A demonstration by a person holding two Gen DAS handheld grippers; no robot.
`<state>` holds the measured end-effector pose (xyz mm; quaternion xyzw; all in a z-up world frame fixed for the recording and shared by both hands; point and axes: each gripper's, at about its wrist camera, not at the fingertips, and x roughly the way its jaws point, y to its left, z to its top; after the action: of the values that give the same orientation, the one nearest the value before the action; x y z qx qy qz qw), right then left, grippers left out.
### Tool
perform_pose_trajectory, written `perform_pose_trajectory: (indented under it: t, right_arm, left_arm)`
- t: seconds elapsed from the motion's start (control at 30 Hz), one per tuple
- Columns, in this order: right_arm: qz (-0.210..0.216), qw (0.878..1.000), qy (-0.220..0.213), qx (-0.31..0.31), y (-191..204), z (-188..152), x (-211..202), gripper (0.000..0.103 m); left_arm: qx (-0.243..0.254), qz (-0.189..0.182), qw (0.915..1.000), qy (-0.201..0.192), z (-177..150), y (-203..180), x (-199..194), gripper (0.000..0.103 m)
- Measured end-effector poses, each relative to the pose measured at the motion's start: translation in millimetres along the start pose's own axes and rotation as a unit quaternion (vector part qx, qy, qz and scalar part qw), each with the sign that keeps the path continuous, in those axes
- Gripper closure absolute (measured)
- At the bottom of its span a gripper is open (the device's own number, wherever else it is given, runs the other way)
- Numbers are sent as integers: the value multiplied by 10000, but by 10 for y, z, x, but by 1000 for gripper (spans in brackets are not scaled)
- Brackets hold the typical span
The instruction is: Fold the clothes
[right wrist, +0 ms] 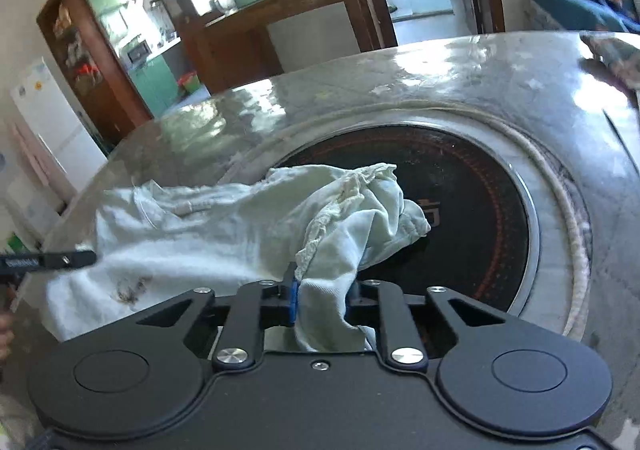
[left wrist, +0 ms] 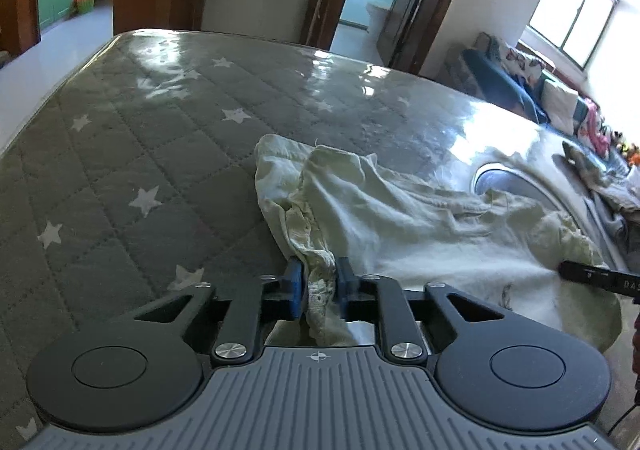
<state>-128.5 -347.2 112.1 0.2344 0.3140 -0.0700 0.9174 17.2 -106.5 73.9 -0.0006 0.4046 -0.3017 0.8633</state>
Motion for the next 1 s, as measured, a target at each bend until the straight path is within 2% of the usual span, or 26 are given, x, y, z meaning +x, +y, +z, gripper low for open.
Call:
perform_pose_trajectory:
  t: [0.27,0.6,0.77,1.0]
  right_arm:
    - [75,9988,-406,-266,203,144,-332,86]
    - [155,9943,-884,-576,461,214,-846,86]
    - [187,9927,-906,-773,561,174,-973,86]
    - [214,9928,-699,-952,667,222,-815,86]
  left_arm:
    - [139,-148,9990,-402,133,-177,-393,93]
    - [204,-220,9952,-936,154,-316,-1096,93]
    - [213,-168,9952,-939,100,-314,-1283,93]
    - [73,61,9964,-845,145,-174,-1303,93]
